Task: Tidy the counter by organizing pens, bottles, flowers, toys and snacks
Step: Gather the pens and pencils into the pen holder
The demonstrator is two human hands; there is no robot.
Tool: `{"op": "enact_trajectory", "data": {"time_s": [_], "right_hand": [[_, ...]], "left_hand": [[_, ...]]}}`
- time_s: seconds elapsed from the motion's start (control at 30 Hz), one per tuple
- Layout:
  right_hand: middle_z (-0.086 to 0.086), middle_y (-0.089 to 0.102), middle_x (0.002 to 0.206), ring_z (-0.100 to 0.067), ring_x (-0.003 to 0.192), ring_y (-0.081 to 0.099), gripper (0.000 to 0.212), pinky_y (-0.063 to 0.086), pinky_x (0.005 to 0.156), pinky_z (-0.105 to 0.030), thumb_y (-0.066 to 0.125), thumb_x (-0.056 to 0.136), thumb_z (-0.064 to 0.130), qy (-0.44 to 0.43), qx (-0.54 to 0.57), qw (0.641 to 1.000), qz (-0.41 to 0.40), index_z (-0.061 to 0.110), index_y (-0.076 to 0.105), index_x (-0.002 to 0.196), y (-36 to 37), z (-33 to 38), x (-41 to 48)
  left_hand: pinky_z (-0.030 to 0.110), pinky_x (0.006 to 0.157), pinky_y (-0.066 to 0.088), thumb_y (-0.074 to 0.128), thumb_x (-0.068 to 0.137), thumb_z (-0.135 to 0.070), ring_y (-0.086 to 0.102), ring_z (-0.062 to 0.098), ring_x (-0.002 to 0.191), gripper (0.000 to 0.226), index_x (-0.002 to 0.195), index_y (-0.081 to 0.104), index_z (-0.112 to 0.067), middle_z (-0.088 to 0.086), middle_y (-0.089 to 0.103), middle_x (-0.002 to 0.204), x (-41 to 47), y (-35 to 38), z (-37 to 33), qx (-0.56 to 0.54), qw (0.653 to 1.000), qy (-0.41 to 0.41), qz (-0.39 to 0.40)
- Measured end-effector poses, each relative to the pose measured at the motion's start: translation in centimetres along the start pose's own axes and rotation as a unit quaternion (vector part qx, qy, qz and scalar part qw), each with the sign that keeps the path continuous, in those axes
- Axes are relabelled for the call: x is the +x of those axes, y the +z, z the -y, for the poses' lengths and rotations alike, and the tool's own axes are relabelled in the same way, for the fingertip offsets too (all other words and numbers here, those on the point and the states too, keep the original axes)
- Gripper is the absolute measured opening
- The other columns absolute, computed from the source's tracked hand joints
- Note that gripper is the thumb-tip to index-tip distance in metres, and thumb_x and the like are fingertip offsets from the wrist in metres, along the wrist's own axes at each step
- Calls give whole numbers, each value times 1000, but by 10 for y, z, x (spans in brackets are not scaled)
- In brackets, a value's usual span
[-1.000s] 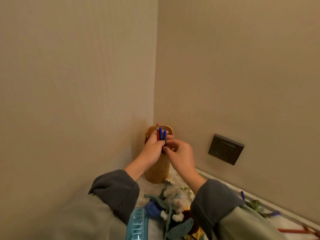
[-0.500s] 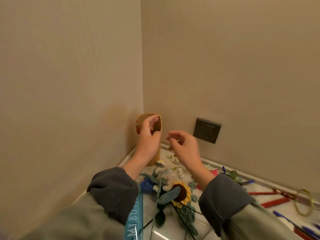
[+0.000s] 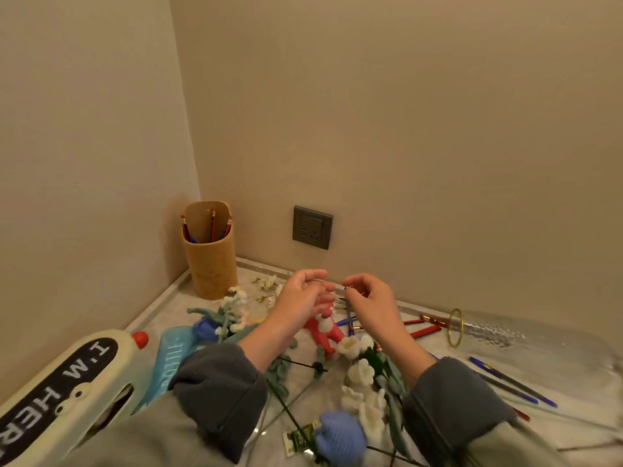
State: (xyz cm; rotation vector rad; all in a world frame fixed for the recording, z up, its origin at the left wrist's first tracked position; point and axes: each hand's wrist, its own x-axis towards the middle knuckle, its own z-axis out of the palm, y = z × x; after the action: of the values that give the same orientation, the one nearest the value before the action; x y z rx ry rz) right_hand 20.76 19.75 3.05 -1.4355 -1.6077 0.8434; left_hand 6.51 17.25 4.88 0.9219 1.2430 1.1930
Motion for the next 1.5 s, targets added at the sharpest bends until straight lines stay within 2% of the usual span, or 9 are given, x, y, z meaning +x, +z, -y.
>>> {"op": "enact_trajectory", "data": {"time_s": [0.13, 0.47, 0.67, 0.9, 1.0, 1.17, 1.3, 1.43, 1.5], "right_hand": [[10, 67, 85, -3, 79, 62, 17, 47, 66, -20, 58, 87, 14, 23, -21, 999, 7, 29, 65, 90, -28, -24, -11], [13, 64, 92, -4, 83, 61, 19, 49, 68, -23, 55, 89, 15, 39, -77, 994, 64, 30, 63, 97, -39, -66, -17], [11, 66, 105, -3, 89, 60, 26, 52, 76, -25, 51, 91, 15, 36, -142, 984, 98, 28, 65, 109, -36, -87, 2], [6, 60, 125, -19, 120, 50, 42, 45, 98, -38, 50, 90, 19, -56, -346, 918, 184, 39, 58, 127, -23, -105, 36], [0, 56, 123, -24, 119, 46, 54, 40, 95, -38, 56, 89, 18, -100, -418, 873, 231, 41, 47, 137, -16, -109, 48], [-5, 55, 124, -28, 117, 50, 56, 43, 92, -42, 57, 89, 18, -134, -473, 827, 273, 38, 44, 140, -5, -110, 67], [-4, 57, 119, -28, 109, 56, 41, 50, 83, -40, 54, 91, 19, -147, -462, 832, 269, 30, 52, 130, -4, -122, 70], [-5, 59, 108, -29, 98, 59, 25, 40, 71, -34, 52, 91, 19, -185, -464, 836, 228, 24, 58, 114, -1, -131, 69], [-4, 62, 104, -28, 96, 60, 22, 40, 69, -33, 52, 90, 18, -203, -469, 832, 214, 22, 60, 110, 0, -133, 69]], "left_hand": [[26, 75, 57, 44, 96, -7, 67, 17, 93, 20, 103, 56, -22, 4, 67, 101, -7, 25, 20, 41, 999, -27, 8], [17, 70, 50, 44, 95, -7, 62, 9, 97, 22, 110, 52, -20, -5, 63, 102, -6, 45, 54, 102, 993, -52, -20], [31, 98, 45, 44, 96, -13, 54, 13, 111, 27, 121, 51, -19, 3, 57, 126, 14, 50, 64, 157, 985, -72, -16], [23, 86, 49, 36, 95, 1, 44, 19, 129, 50, 143, 35, -13, 9, 45, 143, 46, 57, 80, 173, 981, -92, -4], [37, 109, 38, 32, 93, 10, 31, 21, 140, 58, 147, 27, -9, 11, 33, 152, 56, 59, 84, 164, 982, -90, -17], [39, 115, 29, 30, 93, 10, 26, 19, 143, 59, 149, 24, -9, 8, 27, 155, 69, 61, 93, 149, 985, -84, -28], [26, 113, 24, 28, 92, 12, 24, 17, 143, 61, 149, 24, -9, 7, 26, 156, 73, 61, 100, 144, 985, -86, -24], [9, 100, 29, 28, 90, 12, 23, 16, 143, 63, 149, 24, -11, 5, 26, 156, 73, 60, 103, 139, 986, -88, -19], [18, 108, 25, 28, 89, 13, 23, 15, 144, 65, 149, 24, -12, 5, 26, 156, 74, 60, 104, 132, 987, -87, -18]]}}
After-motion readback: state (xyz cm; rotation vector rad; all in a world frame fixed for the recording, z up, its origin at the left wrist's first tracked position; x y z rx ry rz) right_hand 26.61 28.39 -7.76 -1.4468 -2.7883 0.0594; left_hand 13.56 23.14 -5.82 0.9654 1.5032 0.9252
